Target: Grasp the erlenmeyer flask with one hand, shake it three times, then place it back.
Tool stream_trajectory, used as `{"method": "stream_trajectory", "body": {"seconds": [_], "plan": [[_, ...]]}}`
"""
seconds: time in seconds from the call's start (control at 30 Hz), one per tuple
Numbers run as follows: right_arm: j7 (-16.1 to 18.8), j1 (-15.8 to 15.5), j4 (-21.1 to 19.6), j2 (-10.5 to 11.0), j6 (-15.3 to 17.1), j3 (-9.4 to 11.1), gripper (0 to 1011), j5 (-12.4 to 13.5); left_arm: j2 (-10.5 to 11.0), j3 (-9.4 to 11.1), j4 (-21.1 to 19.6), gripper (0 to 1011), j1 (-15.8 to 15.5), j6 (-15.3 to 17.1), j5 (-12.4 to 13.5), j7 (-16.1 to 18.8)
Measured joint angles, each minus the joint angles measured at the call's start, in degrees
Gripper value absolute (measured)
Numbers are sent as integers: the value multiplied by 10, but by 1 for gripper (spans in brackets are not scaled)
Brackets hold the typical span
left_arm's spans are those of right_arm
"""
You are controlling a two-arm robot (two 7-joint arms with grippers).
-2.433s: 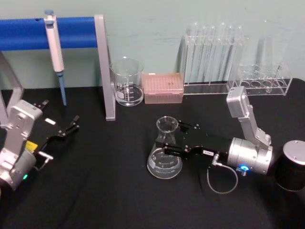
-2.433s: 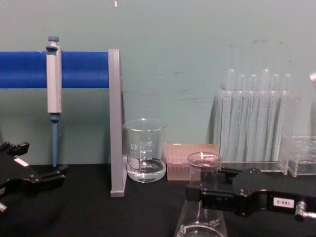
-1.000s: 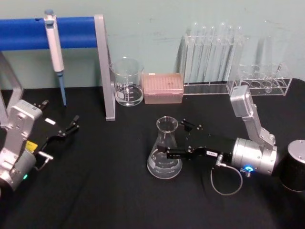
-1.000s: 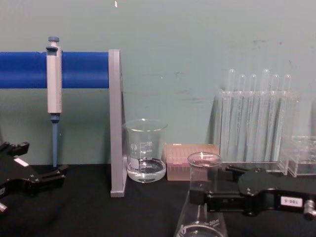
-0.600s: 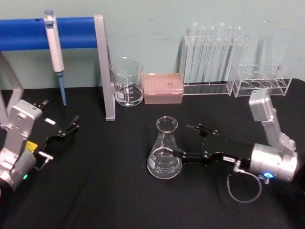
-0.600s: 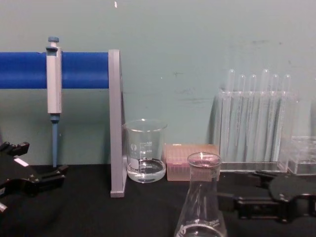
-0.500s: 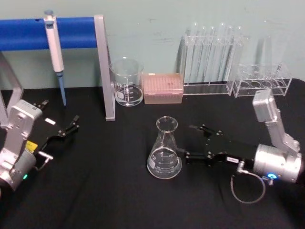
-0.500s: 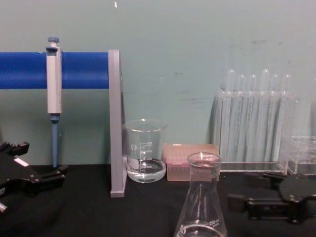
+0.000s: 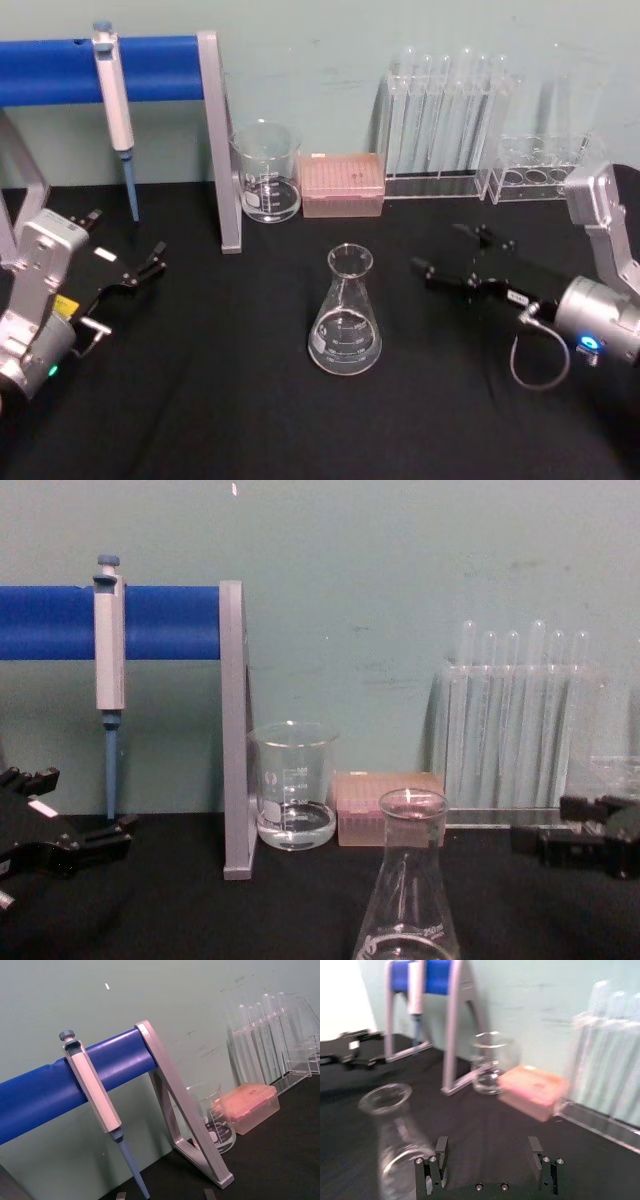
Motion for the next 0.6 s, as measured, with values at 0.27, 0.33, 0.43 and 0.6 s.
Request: {"method": "stream_trajectory", "body": {"seconds": [0.27, 0.33, 0.43, 0.6], "plan": [[-93, 5, 12, -46, 0, 25, 1000, -24, 0, 0, 0, 1001, 0, 0, 0, 0], [-115, 7, 16, -59, -5, 32, 1000, -31, 0, 0, 0, 1001, 0, 0, 0, 0], [-139, 8, 23, -74, -14, 38, 1000, -43, 0, 0, 0, 1001, 0, 0, 0, 0], [-167, 9, 35, -91, -24, 46, 1000, -58, 0, 0, 0, 1001, 0, 0, 0, 0]]}}
